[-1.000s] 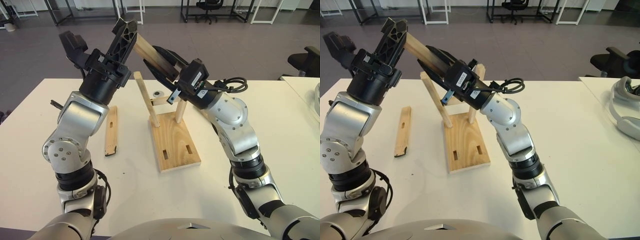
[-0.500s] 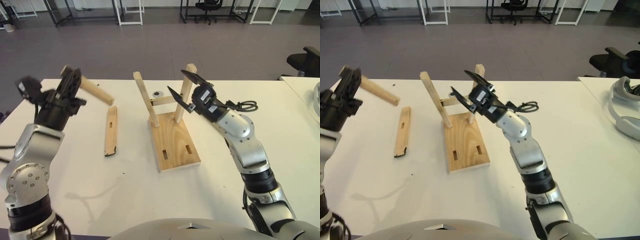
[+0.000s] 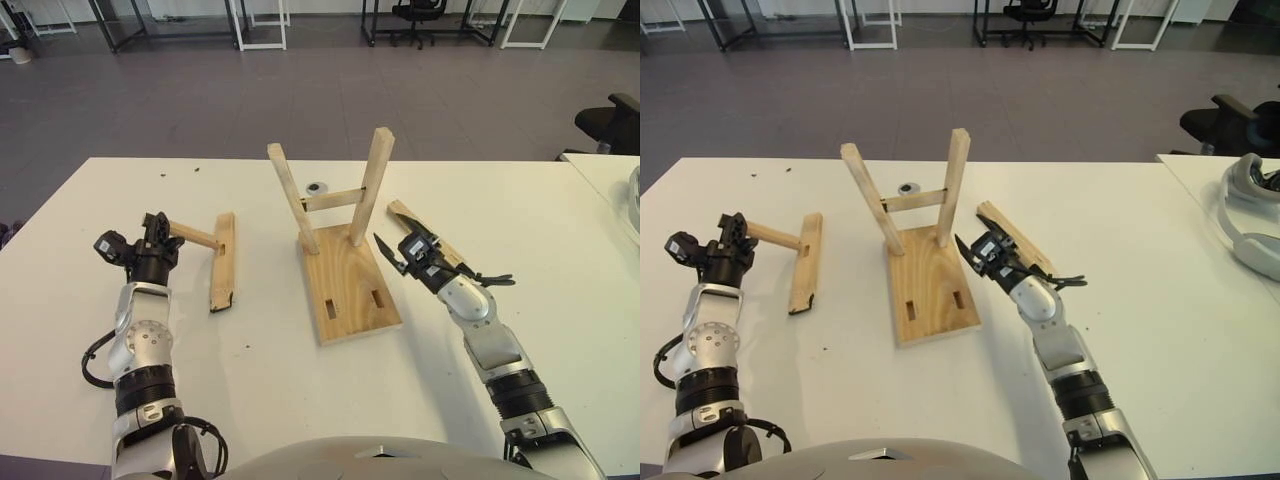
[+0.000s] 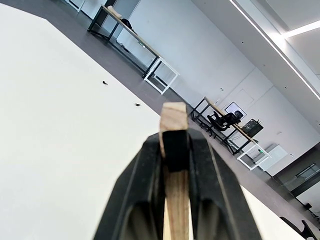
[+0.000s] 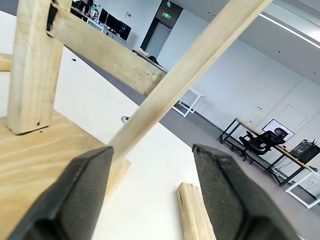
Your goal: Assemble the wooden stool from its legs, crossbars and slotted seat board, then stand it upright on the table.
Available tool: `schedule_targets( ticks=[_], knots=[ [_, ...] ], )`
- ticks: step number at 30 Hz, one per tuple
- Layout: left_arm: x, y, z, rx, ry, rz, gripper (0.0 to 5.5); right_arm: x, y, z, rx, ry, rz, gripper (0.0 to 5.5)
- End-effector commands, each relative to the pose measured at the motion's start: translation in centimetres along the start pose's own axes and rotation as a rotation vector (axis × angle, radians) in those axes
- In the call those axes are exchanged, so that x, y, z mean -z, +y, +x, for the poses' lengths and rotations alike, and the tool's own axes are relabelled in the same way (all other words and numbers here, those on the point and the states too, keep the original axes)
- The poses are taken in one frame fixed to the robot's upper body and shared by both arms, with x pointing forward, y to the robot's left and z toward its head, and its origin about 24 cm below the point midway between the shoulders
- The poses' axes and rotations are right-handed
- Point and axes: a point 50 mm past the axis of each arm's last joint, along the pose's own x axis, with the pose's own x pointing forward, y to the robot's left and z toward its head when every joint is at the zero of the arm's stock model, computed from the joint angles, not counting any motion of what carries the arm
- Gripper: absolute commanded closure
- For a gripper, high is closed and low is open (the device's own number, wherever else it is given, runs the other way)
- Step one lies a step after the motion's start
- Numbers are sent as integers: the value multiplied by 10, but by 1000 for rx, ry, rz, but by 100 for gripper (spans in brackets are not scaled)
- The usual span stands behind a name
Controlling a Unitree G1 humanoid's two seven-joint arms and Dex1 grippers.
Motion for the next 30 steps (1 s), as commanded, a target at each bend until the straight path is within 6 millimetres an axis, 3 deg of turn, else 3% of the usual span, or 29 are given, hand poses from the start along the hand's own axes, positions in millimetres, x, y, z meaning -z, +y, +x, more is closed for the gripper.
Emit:
schedule_targets(
  ticks=[1,11,15,19,24,27,30],
  knots=[
    [4,-3,3,-4,-4,5,510,1,3,3,-6,-6,-4,258],
    [30,21,-15,-161,178,103,510,3,4,4,-10,-3,-21,258],
    [33,34,-34,-308,286,172,510,3,4,3,-18,-6,-60,258],
    [33,43,-48,-371,404,359,509,3,1,5,-20,-10,-91,258],
    [22,43,-44,-290,506,692,508,1,-4,11,-34,-29,-161,258],
    [30,48,-47,-251,592,820,509,1,-3,13,-50,-41,-200,258],
    [46,65,-63,-272,670,851,509,0,-3,14,-48,-47,-214,258]
  ],
)
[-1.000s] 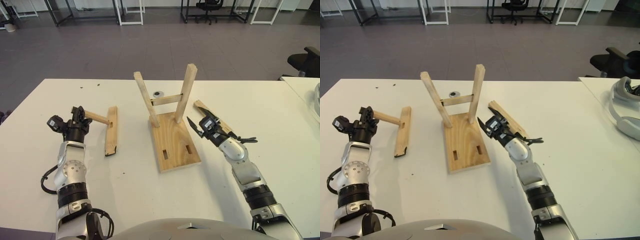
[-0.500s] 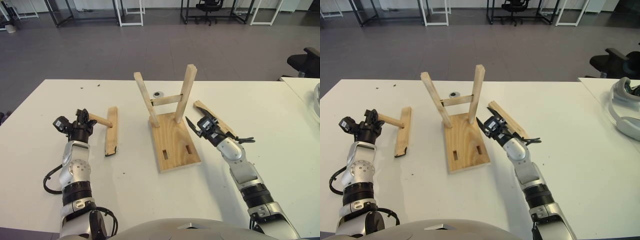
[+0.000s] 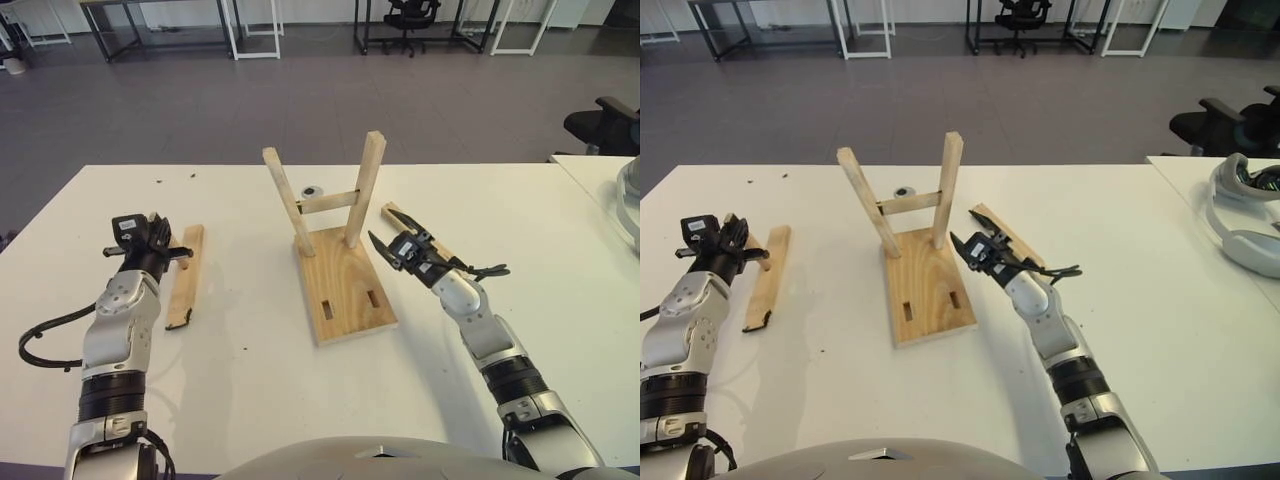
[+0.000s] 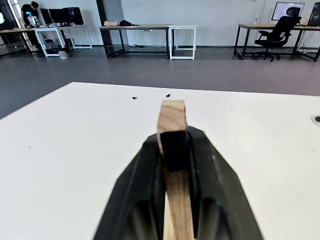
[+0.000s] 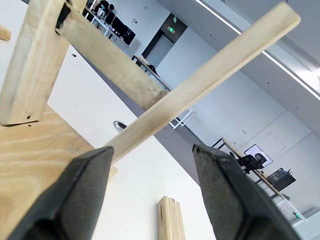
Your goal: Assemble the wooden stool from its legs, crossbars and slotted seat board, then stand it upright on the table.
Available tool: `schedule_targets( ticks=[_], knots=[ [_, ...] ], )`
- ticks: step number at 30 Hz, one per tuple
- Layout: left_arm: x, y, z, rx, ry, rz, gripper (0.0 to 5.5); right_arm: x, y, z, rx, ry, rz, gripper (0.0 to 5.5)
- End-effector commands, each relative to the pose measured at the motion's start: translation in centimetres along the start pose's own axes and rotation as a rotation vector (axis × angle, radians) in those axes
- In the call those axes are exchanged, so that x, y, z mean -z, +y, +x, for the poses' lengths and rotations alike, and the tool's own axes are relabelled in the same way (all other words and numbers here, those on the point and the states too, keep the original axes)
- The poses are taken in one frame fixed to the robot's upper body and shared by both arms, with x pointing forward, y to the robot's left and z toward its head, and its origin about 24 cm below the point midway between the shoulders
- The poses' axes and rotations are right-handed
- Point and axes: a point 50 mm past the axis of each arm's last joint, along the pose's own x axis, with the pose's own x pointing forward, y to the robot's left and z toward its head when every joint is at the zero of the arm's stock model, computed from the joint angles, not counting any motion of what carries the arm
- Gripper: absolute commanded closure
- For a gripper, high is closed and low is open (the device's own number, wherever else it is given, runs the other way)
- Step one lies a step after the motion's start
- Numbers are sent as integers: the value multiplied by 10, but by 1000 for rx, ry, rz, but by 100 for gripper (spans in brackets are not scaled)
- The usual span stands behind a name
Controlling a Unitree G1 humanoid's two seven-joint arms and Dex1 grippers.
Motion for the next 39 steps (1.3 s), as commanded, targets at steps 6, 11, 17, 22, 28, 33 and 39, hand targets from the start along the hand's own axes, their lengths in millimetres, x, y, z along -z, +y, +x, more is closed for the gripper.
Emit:
schedule_targets(
  ticks=[6,11,17,22,28,33,39],
  knots=[
    [67,7,-25,-38,148,16,509,0,-4,4,-24,-12,-61,258],
    [30,9,-10,33,29,27,453,1,0,5,-36,-10,-73,258],
    [20,15,-12,86,70,44,365,5,4,2,-39,6,-78,258],
    [21,16,-19,172,232,58,269,9,6,0,-31,23,-80,258],
    [33,18,-24,160,388,24,180,12,12,-1,-26,40,-80,258],
    [52,22,-25,142,495,30,178,13,20,-2,-43,41,-87,258],
    [58,20,-25,177,507,58,277,12,23,-1,-32,46,-91,258]
  ],
)
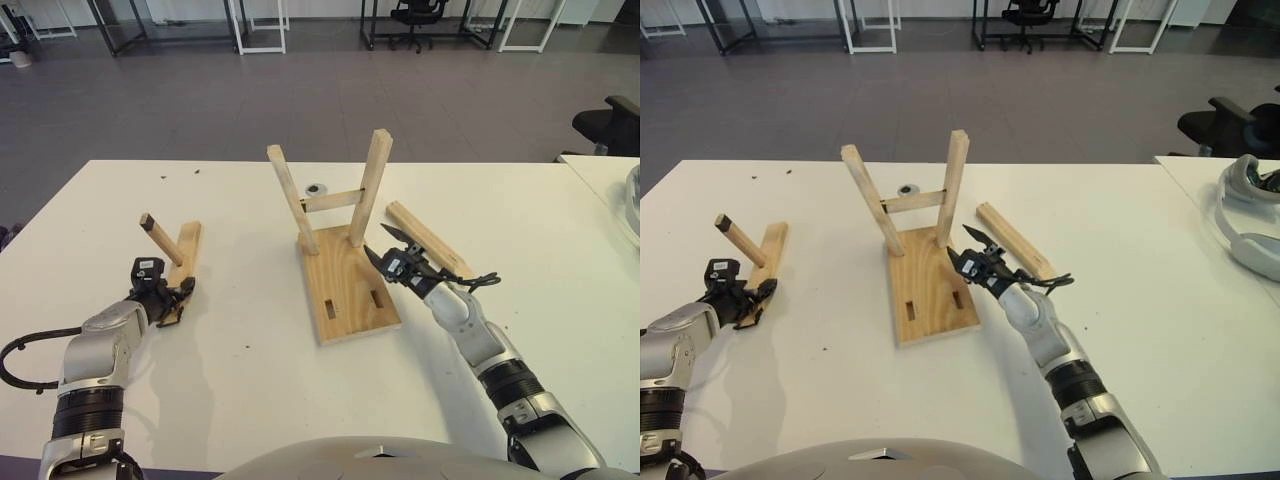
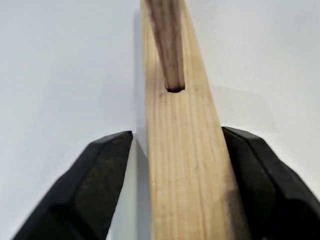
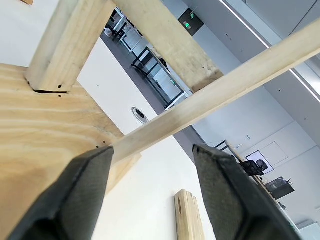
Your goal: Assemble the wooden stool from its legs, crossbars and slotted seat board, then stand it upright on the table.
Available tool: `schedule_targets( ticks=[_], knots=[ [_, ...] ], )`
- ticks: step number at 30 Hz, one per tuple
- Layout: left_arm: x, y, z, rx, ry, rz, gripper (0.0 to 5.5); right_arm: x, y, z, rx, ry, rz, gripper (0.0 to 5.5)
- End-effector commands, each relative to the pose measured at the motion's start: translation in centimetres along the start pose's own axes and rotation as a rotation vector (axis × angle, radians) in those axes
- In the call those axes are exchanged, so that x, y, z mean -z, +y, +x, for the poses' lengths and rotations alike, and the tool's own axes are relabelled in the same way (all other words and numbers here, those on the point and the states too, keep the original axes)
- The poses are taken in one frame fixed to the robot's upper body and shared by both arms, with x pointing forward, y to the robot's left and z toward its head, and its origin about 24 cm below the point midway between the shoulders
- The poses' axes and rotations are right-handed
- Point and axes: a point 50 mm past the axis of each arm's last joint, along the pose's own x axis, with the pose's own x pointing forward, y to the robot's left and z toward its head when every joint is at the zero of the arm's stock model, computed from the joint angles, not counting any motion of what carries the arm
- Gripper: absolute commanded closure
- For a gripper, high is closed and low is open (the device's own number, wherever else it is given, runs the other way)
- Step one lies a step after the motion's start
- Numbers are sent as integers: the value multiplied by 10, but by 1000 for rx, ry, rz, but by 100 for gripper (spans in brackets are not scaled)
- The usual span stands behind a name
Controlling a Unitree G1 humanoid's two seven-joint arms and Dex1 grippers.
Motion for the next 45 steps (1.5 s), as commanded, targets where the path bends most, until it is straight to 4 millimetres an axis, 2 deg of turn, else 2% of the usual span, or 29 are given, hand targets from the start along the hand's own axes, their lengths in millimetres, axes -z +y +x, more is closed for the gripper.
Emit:
schedule_targets(
  ticks=[1,4,5,8,10,12,13,15,16,18,21,24,30,33,38,45],
  knots=[
    [15,0,2,2,73,49,291,0,2,1,11,7,3,258],
    [17,3,2,-2,60,79,340,1,-2,2,42,16,56,258],
    [9,5,2,-6,-9,67,347,1,-7,3,66,26,135,258],
    [-38,17,-13,-8,-343,33,347,-7,-32,9,109,-17,493,258],
    [-71,28,-34,-21,-509,60,347,-29,-54,15,67,-134,708,218],
    [-110,32,-58,-39,-645,147,347,-63,-86,21,69,-295,891,180],
    [-132,28,-71,-31,-717,188,347,-82,-103,25,73,-380,974,155],
    [-174,1,-94,85,-847,280,347,-120,-124,31,7,-519,1092,151],
    [-187,-17,-103,160,-890,318,347,-135,-128,33,-37,-568,1141,151],
    [-198,-48,-117,290,-931,361,347,-156,-131,36,-106,-624,1231,151],
    [-196,-85,-129,435,-932,466,347,-175,-132,38,-175,-686,1355,151],
    [-188,-108,-134,543,-909,539,347,-186,-135,40,-210,-731,1445,151],
    [-176,-132,-132,643,-881,562,347,-191,-135,41,-235,-747,1527,151],
    [-172,-140,-131,672,-884,566,347,-187,-132,43,-236,-716,1579,151],
    [-166,-142,-128,664,-876,605,347,-174,-121,41,-236,-636,1665,242],
    [-154,-143,-122,686,-832,639,347,-159,-125,30,-224,-598,1729,385]
  ],
)
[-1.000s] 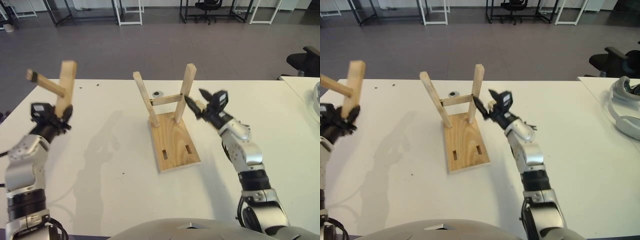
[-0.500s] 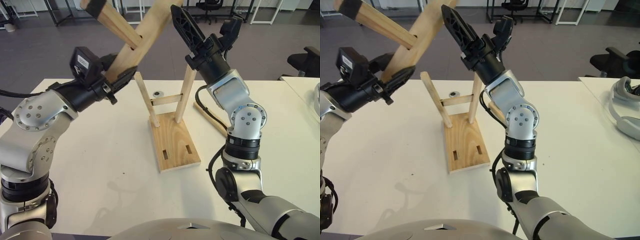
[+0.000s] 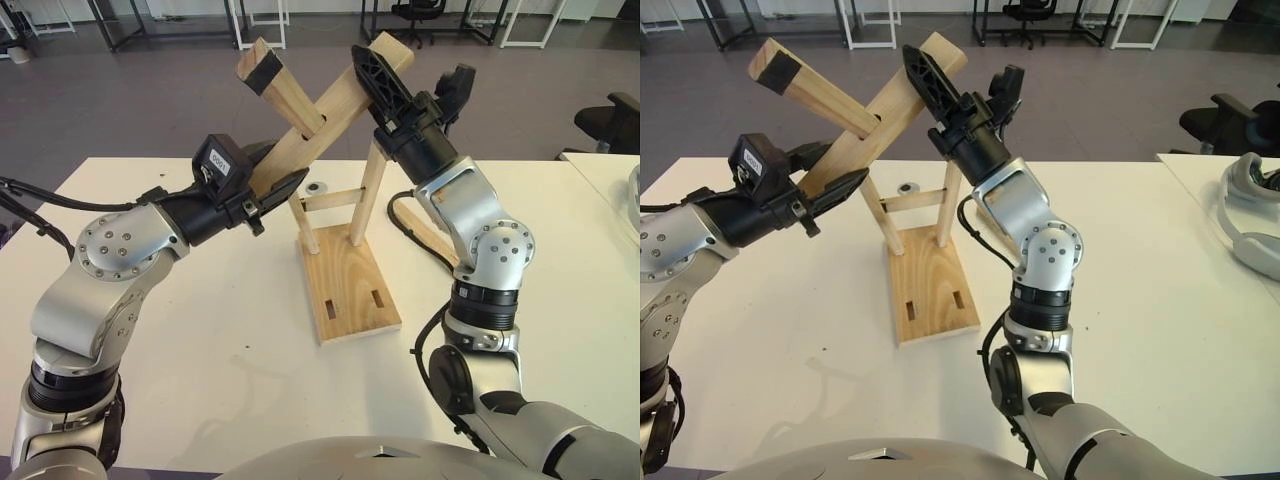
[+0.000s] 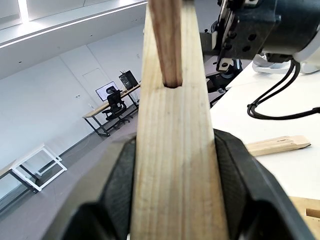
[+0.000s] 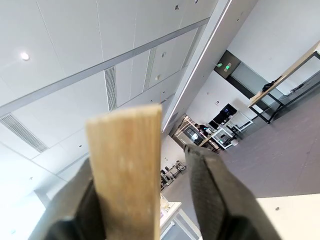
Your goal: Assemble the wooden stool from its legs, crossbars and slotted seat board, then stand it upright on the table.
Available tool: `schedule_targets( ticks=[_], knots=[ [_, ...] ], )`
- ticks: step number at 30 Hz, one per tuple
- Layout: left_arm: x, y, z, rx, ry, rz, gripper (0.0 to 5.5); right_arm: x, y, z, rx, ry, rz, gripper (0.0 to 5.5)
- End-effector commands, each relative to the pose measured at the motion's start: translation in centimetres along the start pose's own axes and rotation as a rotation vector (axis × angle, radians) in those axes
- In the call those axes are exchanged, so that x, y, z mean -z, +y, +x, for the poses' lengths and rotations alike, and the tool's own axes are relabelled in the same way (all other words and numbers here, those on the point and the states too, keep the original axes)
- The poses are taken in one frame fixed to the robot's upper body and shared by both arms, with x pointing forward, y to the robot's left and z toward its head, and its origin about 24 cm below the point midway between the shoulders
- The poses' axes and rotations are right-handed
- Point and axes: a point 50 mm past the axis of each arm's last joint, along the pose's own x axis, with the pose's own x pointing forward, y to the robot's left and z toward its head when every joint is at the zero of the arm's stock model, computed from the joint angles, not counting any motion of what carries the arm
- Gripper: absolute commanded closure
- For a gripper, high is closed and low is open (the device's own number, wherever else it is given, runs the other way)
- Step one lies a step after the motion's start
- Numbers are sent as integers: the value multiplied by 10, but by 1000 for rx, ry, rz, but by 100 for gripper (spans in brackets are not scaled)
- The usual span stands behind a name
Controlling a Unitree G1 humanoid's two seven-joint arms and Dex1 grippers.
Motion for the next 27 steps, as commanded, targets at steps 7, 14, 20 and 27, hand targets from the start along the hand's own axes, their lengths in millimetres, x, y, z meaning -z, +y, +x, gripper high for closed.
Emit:
schedule_targets(
  ticks=[7,14,20,27],
  knots=[
    [20,-19,2,53,47,-92,288,9,-17,-38,103,102,-53,447],
    [59,-45,-28,-134,168,-311,151,-23,-37,-138,443,5,-180,447],
    [101,-59,-62,-326,363,-329,95,-33,-46,-195,695,59,-301,447],
    [112,-65,-65,-373,381,-332,95,-36,-53,-203,786,-24,-391,447]
  ],
)
